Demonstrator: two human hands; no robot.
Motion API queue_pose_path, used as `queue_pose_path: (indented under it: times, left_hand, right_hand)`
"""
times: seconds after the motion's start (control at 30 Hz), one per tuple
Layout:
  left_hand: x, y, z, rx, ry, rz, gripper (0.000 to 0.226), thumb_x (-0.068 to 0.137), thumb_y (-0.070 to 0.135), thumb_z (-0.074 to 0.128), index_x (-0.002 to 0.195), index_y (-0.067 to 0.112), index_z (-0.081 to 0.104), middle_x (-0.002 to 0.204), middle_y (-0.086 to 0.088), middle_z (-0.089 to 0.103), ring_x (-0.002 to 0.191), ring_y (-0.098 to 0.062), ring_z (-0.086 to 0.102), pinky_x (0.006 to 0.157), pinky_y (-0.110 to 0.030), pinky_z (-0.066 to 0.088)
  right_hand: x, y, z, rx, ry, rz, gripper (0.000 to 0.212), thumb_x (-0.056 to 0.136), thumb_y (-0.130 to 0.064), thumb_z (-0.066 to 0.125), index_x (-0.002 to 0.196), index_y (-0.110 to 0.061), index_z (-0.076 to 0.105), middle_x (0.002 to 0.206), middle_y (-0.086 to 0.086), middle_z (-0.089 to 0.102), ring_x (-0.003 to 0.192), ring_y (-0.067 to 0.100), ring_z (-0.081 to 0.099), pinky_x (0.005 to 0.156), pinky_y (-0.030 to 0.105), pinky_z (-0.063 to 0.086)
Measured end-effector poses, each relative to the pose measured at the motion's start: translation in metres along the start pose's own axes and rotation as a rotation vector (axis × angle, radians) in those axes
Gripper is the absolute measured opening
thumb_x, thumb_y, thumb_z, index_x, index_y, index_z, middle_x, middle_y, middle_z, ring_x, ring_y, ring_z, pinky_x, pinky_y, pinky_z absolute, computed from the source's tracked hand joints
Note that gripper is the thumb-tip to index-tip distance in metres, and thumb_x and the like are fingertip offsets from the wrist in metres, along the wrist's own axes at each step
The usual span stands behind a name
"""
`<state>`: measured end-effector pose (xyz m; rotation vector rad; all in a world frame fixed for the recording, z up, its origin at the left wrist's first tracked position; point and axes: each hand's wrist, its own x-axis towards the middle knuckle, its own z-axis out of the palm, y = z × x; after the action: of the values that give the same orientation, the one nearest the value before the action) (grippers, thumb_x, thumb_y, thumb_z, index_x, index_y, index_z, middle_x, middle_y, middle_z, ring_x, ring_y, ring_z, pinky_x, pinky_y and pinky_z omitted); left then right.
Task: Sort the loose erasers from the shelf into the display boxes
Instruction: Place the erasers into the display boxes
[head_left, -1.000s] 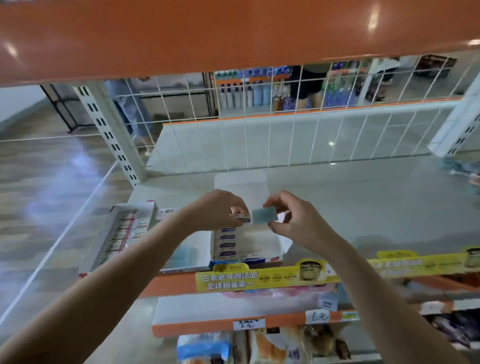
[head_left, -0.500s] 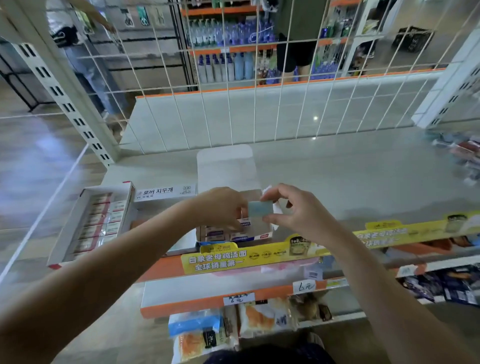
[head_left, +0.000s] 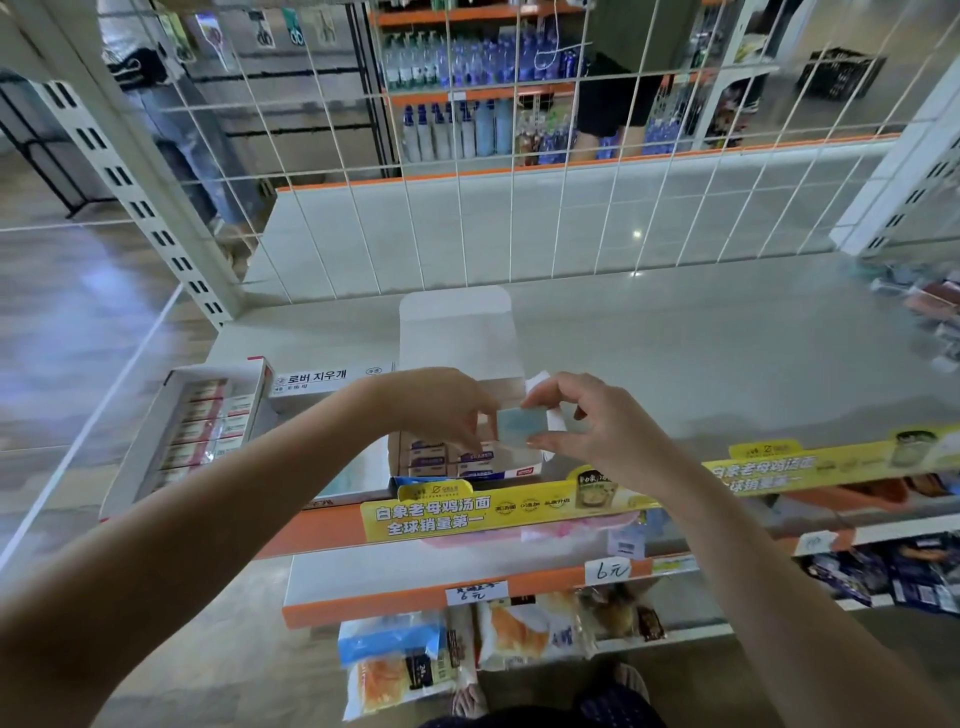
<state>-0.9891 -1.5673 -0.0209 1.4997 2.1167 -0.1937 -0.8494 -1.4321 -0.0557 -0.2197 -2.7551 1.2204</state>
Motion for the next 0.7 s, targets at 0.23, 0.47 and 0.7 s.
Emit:
queue_pose_path:
  times: [0.23, 0.47, 0.7]
  left_hand:
    - [-0.001, -0.003, 0.005, 0.009, 0.013, -0.003, 0.027, 0.093, 0.023, 0.054, 0.12, 0.024, 0.06, 0.103, 0.004, 0.064, 0.082, -0.005, 0.048, 0.066, -0.004, 0.029]
    - [-0.023, -0.009, 0.0, -0.01, 0.126, -0.031, 0.03, 0.092, 0.024, 0.055, 0.121, 0.03, 0.059, 0.093, 0.013, 0.052, 0.085, -0.006, 0.048, 0.072, -0.018, 0.035]
    - [-0.098, -0.052, 0.012, -0.147, 0.441, -0.145, 0.027, 0.087, 0.029, 0.063, 0.113, 0.032, 0.063, 0.101, 0.013, 0.062, 0.088, -0.002, 0.054, 0.078, -0.017, 0.039]
  right_hand:
    - [0.002, -0.003, -0.002, -0.015, -0.003, 0.001, 0.03, 0.079, -0.024, 0.072, 0.096, -0.04, 0.055, 0.104, -0.012, 0.062, 0.094, -0.012, 0.048, 0.071, -0.003, 0.032]
    - [0.011, -0.021, -0.007, 0.005, 0.049, -0.033, 0.031, 0.076, -0.029, 0.073, 0.096, -0.045, 0.055, 0.104, -0.012, 0.062, 0.097, -0.01, 0.049, 0.074, 0.001, 0.032]
    - [0.04, -0.059, 0.006, 0.022, 0.031, -0.13, 0.03, 0.079, -0.025, 0.072, 0.101, -0.038, 0.058, 0.106, -0.015, 0.06, 0.098, -0.008, 0.049, 0.078, 0.007, 0.034]
